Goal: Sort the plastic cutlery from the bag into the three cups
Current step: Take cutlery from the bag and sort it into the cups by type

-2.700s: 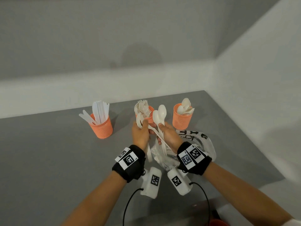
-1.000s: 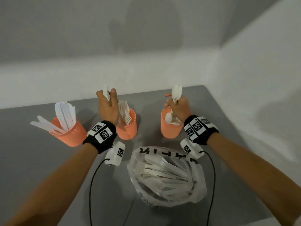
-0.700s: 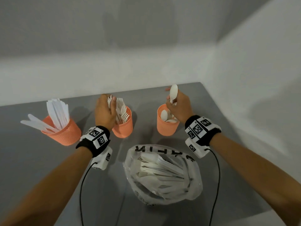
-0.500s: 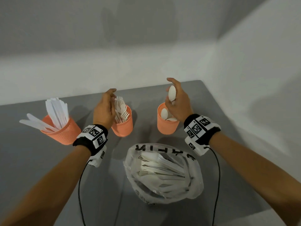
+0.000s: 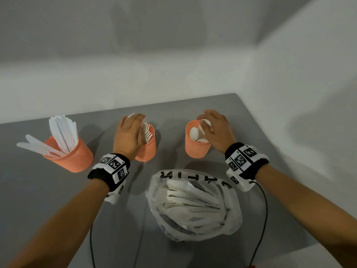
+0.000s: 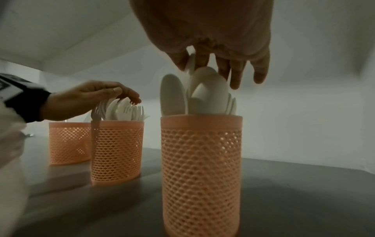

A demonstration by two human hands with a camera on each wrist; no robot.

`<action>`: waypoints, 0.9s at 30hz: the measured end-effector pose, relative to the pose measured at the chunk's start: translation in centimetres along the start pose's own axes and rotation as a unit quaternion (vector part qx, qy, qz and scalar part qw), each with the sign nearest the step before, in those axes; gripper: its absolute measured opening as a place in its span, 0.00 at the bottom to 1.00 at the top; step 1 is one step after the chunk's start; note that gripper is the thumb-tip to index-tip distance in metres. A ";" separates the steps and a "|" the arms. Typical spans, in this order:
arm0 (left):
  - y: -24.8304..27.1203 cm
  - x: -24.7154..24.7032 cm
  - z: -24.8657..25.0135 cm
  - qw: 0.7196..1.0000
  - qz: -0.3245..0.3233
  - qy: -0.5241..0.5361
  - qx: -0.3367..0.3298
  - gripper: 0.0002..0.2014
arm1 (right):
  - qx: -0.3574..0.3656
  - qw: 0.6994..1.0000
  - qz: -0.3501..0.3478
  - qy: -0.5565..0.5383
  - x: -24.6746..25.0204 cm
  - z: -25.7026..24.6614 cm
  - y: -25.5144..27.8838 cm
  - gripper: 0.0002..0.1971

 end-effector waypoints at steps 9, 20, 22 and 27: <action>-0.1 -0.5 0.3 0.997 -0.052 -0.035 0.052 0.31 | -0.013 0.972 -0.128 0.197 -1.7 -1.3 -0.1 0.34; -0.9 -0.6 1.3 0.981 -0.163 -0.066 0.088 0.39 | -0.126 0.948 -0.207 0.207 -1.9 -2.5 -0.9 0.30; -1.0 0.6 1.4 0.984 -0.134 -0.006 0.115 0.38 | -0.146 0.971 -0.166 0.089 -0.6 -3.1 -1.1 0.32; 0.2 4.5 4.4 0.988 0.027 0.150 0.033 0.28 | -0.026 0.989 -0.008 -0.143 4.0 -6.5 1.3 0.18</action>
Point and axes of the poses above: each hand's wrist, its own y-axis away from the middle knuckle, its own x-axis out of the back of the hand, z = x × y, the point moved 4 cm from there along -y, towards the middle knuckle, and after that the axes turned 9 degrees about -x, right-handed, at the moved point
